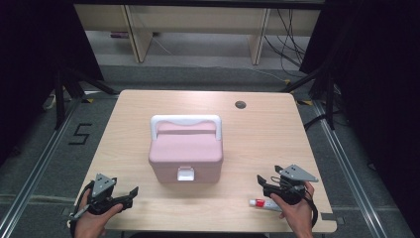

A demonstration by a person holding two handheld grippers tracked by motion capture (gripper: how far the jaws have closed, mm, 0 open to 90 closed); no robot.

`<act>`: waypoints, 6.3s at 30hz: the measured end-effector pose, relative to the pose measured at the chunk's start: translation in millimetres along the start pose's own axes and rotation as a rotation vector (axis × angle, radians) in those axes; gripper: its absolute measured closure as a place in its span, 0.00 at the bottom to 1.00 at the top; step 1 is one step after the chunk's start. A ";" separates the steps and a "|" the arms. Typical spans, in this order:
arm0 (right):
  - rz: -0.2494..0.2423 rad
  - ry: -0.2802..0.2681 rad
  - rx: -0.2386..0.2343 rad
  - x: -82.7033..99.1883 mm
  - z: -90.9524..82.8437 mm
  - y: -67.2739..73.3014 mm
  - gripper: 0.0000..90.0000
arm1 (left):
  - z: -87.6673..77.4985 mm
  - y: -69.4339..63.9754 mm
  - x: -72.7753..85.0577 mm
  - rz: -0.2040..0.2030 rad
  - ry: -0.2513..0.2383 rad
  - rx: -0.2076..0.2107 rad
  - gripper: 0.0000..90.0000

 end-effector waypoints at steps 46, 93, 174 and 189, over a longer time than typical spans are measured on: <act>-0.080 -0.110 -0.175 -63.7 59.6 22.7 1.00 | 66.2 6.4 -77.5 -0.049 -0.133 0.063 1.00; -0.135 -0.017 -0.233 -62.0 95.5 54.0 1.00 | 86.3 -47.7 -96.4 0.023 -0.101 0.187 1.00; -0.007 0.019 -0.061 -25.1 44.0 -23.5 0.45 | 63.6 -53.3 -184.0 0.342 0.171 0.400 0.33; -0.023 0.029 -0.071 -21.7 48.3 -23.1 0.44 | 41.2 -74.0 -235.9 0.519 0.265 0.410 0.18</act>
Point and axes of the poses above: each handheld gripper's, and its own axes: z roughly forward along the jaws, x roughly out of its underside, y roughly to its left, the point moved 10 cm from there along z, roughly forward along the jaws, and after that the axes turned 1 degree about -y, right-handed, at the moved point
